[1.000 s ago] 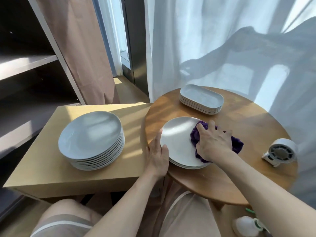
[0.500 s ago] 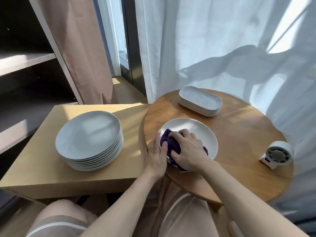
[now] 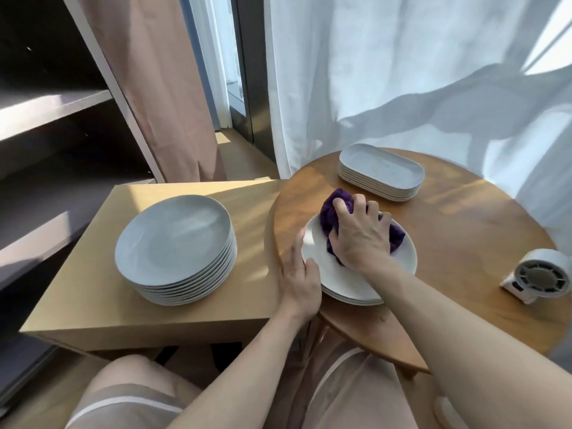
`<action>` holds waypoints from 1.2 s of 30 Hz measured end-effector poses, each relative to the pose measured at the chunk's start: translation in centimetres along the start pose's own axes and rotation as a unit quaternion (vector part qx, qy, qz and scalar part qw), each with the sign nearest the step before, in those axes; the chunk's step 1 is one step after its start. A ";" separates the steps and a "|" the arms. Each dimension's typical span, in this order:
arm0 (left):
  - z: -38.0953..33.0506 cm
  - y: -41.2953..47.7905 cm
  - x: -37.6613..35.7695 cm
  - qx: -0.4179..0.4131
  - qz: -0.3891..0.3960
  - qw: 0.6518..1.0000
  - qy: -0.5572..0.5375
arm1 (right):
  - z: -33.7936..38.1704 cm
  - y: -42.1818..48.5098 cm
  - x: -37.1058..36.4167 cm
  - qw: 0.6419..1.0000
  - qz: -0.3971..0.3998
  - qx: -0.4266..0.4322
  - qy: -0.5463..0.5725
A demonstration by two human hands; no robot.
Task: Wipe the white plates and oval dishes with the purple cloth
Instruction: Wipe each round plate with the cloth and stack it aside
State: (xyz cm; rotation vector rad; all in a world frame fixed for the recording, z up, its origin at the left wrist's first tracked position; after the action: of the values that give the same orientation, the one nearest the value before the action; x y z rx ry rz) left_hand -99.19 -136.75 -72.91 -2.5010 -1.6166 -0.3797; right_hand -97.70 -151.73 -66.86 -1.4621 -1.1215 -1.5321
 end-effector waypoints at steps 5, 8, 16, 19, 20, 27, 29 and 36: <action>0.2 -0.3 -0.1 0.014 -0.006 1.000 0.002 | -3.7 -0.3 1.1 0.997 0.025 0.002 -0.069; 0.1 -0.3 -0.1 0.014 -0.006 1.000 0.007 | -5.5 -1.5 1.6 0.994 0.042 0.005 -0.101; 0.1 -0.2 -0.3 0.005 -0.015 1.000 -0.016 | -5.8 -5.9 2.4 0.992 0.114 -0.040 -0.036; 0.2 -0.1 -0.3 0.000 -0.021 1.000 -0.011 | -4.1 -7.4 2.1 0.989 0.133 -0.031 0.050; 0.1 -0.1 -0.3 -0.005 -0.021 1.000 -0.009 | -3.4 -7.7 1.9 0.988 0.135 -0.023 0.075; 0.6 0.2 -0.1 -0.005 -0.010 1.000 0.000 | -0.1 -6.4 0.6 0.978 0.127 0.018 0.164; 0.7 0.2 0.0 -0.004 -0.006 1.000 -0.001 | 0.6 -5.7 0.2 0.976 0.123 0.028 0.177; 0.9 0.4 -0.2 -0.028 0.006 1.000 0.012 | 2.0 -3.0 -0.5 0.984 0.061 0.022 0.163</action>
State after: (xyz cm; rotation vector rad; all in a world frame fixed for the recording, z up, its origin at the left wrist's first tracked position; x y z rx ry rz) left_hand -98.74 -136.88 -73.86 -2.5344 -1.6025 -0.4584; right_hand -99.74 -148.85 -67.75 -1.1738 -0.8501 -1.5809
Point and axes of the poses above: each hand's wrist, its own y-axis towards the middle knuckle, its own x-axis out of the back of the hand, z = x × y, the point moved 5 cm from there along y, towards the middle knuckle, and after that the axes turned 6 degrees about z, right-handed, at the moved point
